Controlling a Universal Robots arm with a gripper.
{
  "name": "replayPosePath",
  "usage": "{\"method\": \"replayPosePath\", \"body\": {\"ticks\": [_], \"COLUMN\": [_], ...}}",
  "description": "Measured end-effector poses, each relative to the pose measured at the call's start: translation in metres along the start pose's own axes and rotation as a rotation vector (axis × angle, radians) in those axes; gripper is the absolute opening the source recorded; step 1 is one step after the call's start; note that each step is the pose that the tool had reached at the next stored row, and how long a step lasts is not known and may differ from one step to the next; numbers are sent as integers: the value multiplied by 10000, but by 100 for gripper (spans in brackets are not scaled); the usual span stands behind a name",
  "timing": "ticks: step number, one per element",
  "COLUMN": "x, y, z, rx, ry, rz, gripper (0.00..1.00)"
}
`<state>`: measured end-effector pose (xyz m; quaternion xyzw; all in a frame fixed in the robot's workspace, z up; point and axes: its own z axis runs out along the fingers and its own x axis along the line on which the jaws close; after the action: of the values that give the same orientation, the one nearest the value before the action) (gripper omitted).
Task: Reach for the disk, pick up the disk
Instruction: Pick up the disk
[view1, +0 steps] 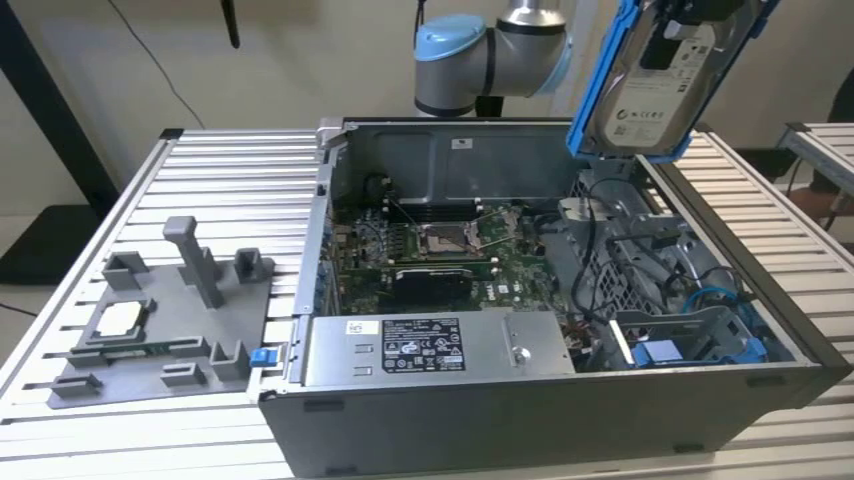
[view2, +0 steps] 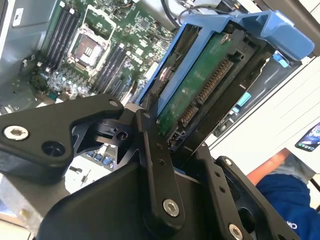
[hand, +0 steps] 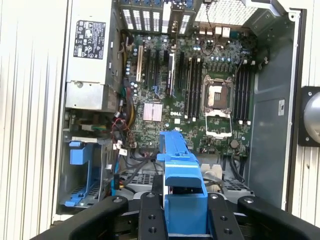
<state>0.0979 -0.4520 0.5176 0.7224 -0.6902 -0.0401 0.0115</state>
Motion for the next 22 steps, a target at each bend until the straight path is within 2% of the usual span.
{"method": "replayPosePath", "body": {"ticks": [22], "x": [310], "y": [42], "z": [-1], "rx": [0], "ry": [1], "rz": [-1], "gripper": [0]}}
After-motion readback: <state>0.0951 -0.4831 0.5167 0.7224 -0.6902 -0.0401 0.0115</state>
